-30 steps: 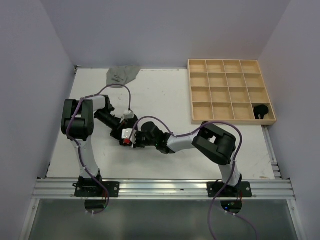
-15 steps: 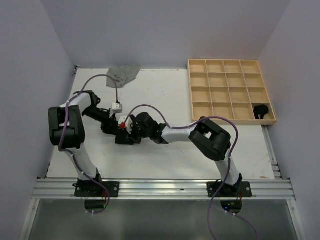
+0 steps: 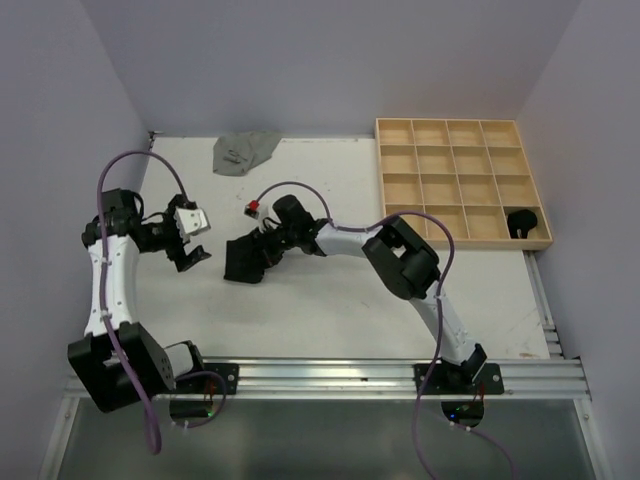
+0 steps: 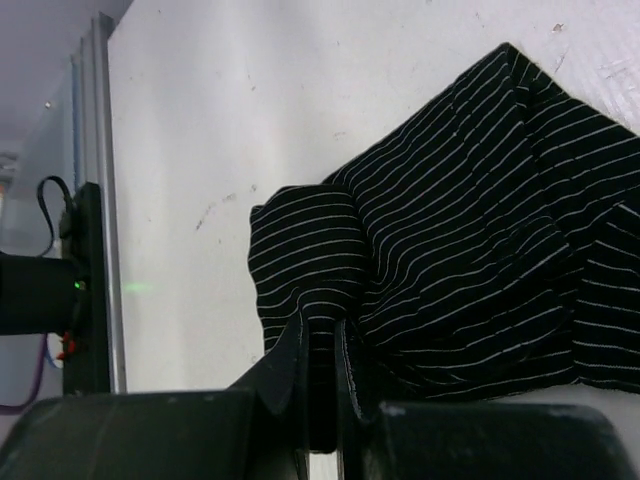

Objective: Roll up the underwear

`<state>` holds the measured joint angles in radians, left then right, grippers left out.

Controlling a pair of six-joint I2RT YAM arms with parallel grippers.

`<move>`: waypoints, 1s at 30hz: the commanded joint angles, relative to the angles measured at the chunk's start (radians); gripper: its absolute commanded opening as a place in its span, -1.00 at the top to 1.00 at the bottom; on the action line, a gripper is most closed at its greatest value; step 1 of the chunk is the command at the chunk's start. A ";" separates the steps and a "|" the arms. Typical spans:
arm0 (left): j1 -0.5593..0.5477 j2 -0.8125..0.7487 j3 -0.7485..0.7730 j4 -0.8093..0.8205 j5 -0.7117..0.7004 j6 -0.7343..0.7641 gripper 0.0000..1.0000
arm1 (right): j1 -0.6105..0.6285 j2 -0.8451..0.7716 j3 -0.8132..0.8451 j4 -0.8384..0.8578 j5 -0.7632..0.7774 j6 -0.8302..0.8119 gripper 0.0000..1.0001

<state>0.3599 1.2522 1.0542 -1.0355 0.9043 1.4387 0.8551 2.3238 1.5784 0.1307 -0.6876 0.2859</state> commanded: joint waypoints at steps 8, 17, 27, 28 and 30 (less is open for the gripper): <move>-0.004 0.120 0.072 -0.282 0.199 0.182 -1.00 | -0.013 0.252 0.114 -0.286 -0.010 0.186 1.00; -0.152 -0.181 -0.379 0.265 -0.139 0.267 -0.30 | -0.030 0.332 0.143 -0.283 -0.049 0.277 1.00; -0.311 -0.163 -0.553 0.603 -0.232 0.195 -0.39 | -0.034 0.373 0.144 -0.275 -0.070 0.312 1.00; -0.314 -0.139 -0.556 0.635 -0.237 0.183 -0.38 | -0.036 0.374 0.143 -0.275 -0.070 0.314 1.00; -0.322 -0.119 -0.565 0.673 -0.255 0.172 -0.36 | -0.036 0.376 0.143 -0.273 -0.073 0.315 1.00</move>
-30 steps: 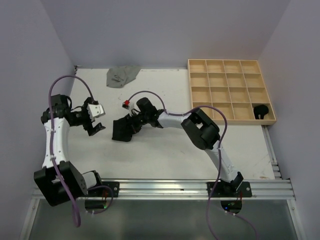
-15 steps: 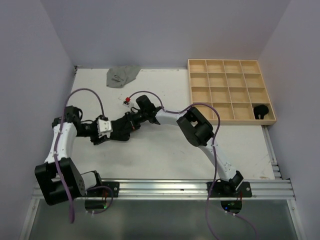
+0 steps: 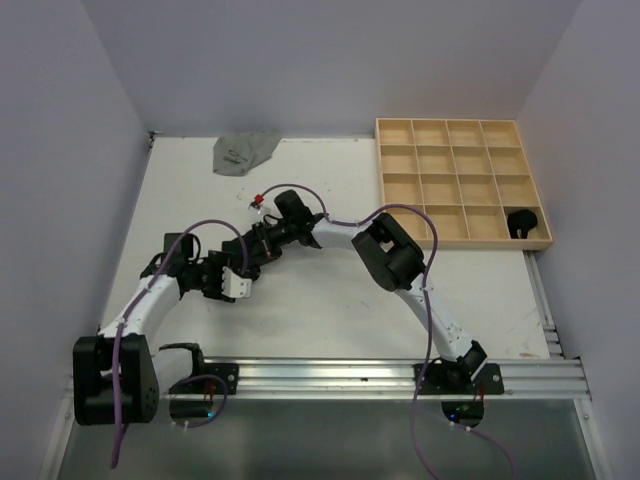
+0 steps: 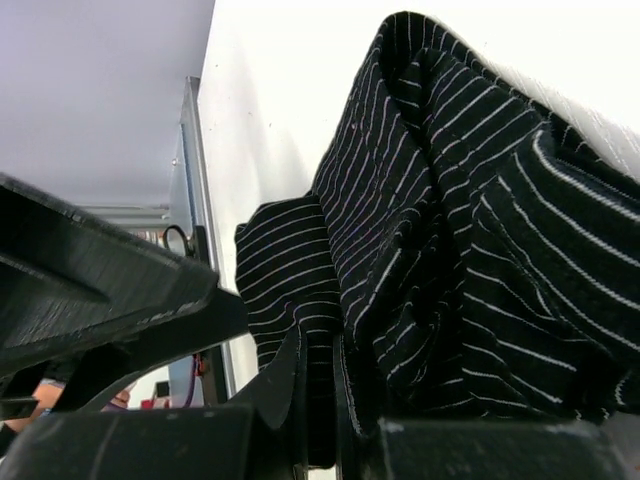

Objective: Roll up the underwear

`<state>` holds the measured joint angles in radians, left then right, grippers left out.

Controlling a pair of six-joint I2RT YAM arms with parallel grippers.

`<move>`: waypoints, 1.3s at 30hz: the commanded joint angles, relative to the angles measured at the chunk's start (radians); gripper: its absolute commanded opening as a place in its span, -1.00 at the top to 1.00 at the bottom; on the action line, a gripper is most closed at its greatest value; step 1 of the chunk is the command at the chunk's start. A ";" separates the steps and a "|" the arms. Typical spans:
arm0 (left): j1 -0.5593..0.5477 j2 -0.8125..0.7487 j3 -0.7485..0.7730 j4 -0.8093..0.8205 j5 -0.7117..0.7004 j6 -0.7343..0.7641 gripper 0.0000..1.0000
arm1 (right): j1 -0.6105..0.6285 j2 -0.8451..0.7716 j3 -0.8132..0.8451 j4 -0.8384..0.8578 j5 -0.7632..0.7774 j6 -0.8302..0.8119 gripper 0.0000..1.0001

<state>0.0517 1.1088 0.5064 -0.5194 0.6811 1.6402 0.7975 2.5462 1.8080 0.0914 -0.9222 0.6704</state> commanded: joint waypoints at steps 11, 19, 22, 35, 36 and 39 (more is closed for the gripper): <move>-0.116 0.170 0.000 0.187 -0.130 -0.055 0.28 | 0.011 0.140 -0.119 -0.211 0.178 0.000 1.00; -0.132 0.423 0.164 -0.081 -0.218 -0.134 0.98 | -0.001 -0.023 -0.381 -0.046 0.247 0.096 0.60; -0.122 0.471 0.198 -0.154 -0.227 -0.137 1.00 | -0.012 -0.137 -0.505 0.045 0.301 0.145 0.45; -0.121 0.609 0.346 -0.399 -0.172 -0.097 1.00 | -0.037 -0.491 -0.526 0.037 0.514 0.028 0.48; -0.121 0.620 0.351 -0.415 -0.169 -0.089 1.00 | -0.038 -0.482 -0.506 0.039 0.511 0.017 0.47; -0.121 0.625 0.356 -0.416 -0.166 -0.080 1.00 | -0.035 -0.425 -0.397 0.034 0.496 0.012 0.47</move>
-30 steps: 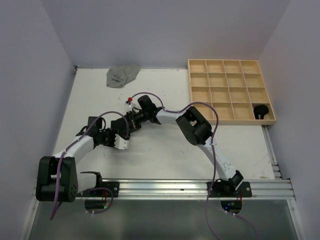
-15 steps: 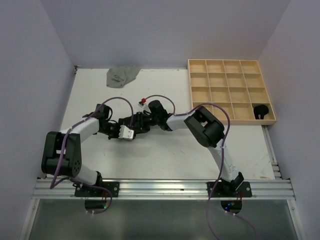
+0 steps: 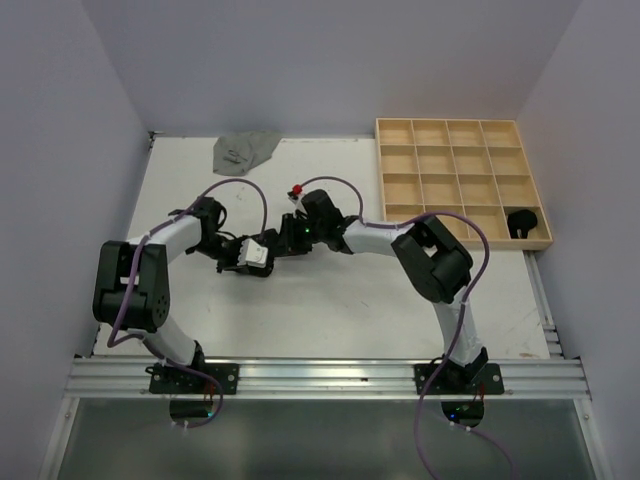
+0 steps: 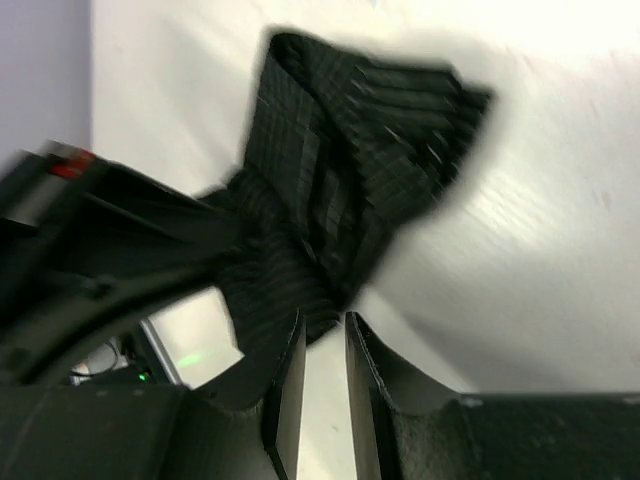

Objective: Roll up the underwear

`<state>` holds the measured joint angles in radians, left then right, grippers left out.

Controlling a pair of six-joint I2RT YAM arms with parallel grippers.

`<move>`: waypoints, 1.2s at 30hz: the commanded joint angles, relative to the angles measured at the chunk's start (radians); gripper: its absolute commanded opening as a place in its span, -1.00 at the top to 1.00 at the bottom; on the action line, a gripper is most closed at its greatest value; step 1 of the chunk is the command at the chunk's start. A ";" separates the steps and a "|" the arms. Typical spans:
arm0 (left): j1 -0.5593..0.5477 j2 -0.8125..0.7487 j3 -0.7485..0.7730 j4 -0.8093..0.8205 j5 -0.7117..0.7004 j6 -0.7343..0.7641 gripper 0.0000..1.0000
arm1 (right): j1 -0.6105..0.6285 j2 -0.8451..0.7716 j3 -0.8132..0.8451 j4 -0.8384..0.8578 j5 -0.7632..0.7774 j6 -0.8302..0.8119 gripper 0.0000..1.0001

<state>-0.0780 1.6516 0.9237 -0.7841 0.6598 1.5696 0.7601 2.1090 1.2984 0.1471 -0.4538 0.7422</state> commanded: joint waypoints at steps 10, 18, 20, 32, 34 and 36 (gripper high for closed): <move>0.009 0.115 -0.016 -0.159 -0.135 -0.042 1.00 | 0.007 0.158 0.213 0.032 -0.023 0.005 0.47; 0.030 0.276 0.124 -0.291 -0.106 -0.135 1.00 | 0.010 0.255 0.236 -0.121 -0.028 -0.088 0.47; 0.034 0.318 0.181 -0.317 -0.106 -0.163 1.00 | 0.010 0.246 0.214 -0.118 -0.020 -0.107 0.47; 0.060 0.622 0.403 -0.458 -0.097 -0.350 1.00 | 0.008 0.084 0.104 -0.216 0.124 -0.257 0.49; 0.061 0.654 0.418 -0.472 -0.100 -0.353 1.00 | 0.007 0.013 0.041 -0.189 0.161 -0.302 0.48; 0.063 0.684 0.425 -0.469 -0.120 -0.359 1.00 | 0.007 -0.088 -0.016 -0.158 0.193 -0.381 0.43</move>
<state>-0.0132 2.1899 1.4055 -1.3834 0.8841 1.2240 0.7815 2.1498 1.3647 0.0799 -0.3973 0.5163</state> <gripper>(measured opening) 0.118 0.270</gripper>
